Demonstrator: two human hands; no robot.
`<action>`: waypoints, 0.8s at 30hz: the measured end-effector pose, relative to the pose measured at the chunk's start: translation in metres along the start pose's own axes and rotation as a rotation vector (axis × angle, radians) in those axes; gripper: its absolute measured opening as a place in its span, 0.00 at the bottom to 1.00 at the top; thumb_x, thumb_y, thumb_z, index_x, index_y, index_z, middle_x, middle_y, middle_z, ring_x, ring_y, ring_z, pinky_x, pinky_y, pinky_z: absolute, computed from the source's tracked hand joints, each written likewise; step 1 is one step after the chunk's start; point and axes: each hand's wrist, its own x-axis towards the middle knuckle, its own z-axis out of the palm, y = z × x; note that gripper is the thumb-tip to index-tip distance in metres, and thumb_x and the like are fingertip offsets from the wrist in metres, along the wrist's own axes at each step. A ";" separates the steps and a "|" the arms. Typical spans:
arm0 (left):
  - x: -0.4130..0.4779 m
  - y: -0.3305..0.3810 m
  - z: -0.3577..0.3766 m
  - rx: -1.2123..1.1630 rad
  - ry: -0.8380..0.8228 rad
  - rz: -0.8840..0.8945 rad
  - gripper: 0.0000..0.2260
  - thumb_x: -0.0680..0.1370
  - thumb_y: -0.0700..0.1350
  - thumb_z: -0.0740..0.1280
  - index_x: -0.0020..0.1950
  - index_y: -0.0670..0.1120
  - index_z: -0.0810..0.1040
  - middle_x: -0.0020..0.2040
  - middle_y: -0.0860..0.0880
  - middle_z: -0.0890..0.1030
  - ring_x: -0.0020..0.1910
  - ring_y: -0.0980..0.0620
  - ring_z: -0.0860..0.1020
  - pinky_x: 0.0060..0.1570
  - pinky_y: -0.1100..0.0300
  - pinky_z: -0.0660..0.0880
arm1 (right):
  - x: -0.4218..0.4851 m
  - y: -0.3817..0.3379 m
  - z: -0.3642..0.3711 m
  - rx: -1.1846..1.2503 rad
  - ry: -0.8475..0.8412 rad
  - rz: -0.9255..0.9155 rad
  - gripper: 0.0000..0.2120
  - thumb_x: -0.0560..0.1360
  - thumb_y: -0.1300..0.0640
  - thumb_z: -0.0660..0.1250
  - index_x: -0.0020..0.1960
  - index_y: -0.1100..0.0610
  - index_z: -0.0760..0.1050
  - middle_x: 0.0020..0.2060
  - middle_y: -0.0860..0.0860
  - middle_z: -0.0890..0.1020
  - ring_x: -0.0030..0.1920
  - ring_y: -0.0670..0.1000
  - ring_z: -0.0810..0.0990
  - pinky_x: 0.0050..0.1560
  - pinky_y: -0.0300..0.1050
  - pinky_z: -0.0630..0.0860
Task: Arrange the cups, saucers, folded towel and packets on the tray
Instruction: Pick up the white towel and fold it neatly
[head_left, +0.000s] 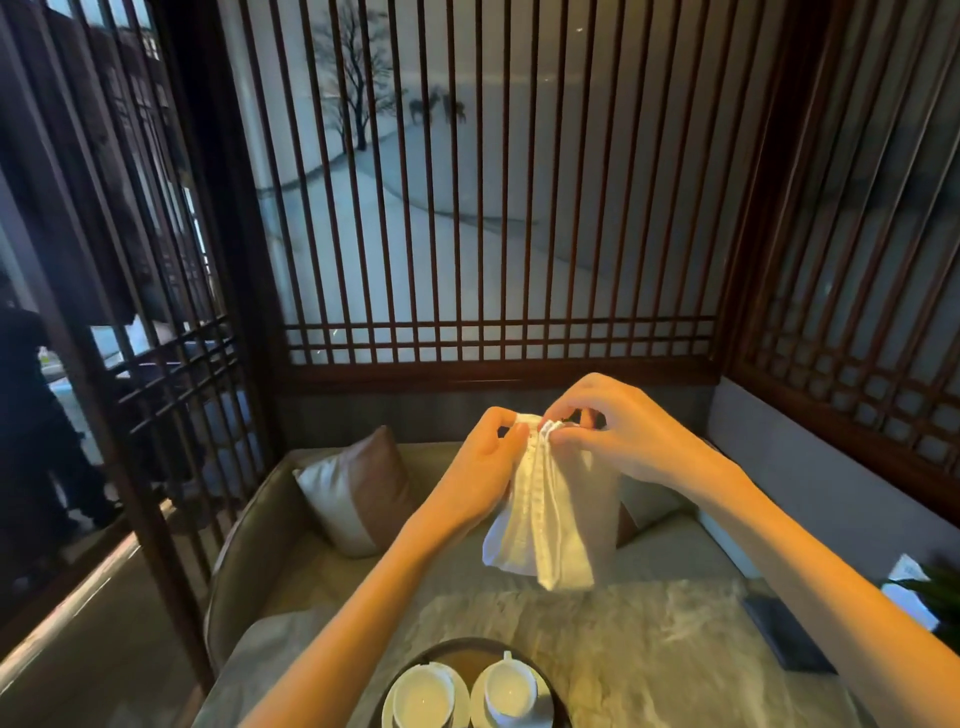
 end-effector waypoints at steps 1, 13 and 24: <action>-0.001 0.003 0.000 -0.008 0.013 0.006 0.09 0.83 0.49 0.59 0.57 0.46 0.74 0.47 0.51 0.78 0.40 0.59 0.75 0.41 0.62 0.72 | -0.001 -0.004 0.000 0.000 0.022 -0.014 0.08 0.76 0.48 0.70 0.54 0.47 0.82 0.49 0.44 0.79 0.47 0.44 0.77 0.45 0.37 0.73; -0.008 0.009 -0.002 0.091 0.027 0.117 0.07 0.84 0.50 0.56 0.48 0.50 0.70 0.40 0.54 0.73 0.38 0.60 0.71 0.42 0.62 0.70 | -0.008 -0.032 0.001 0.117 0.140 -0.054 0.08 0.73 0.52 0.75 0.48 0.53 0.78 0.43 0.47 0.81 0.44 0.44 0.78 0.43 0.34 0.73; -0.016 0.016 -0.007 0.254 -0.047 0.155 0.09 0.81 0.44 0.63 0.58 0.48 0.65 0.49 0.51 0.78 0.50 0.53 0.80 0.51 0.57 0.80 | -0.002 -0.036 0.005 0.121 0.096 -0.065 0.07 0.72 0.55 0.75 0.44 0.50 0.77 0.40 0.43 0.80 0.42 0.43 0.79 0.42 0.35 0.74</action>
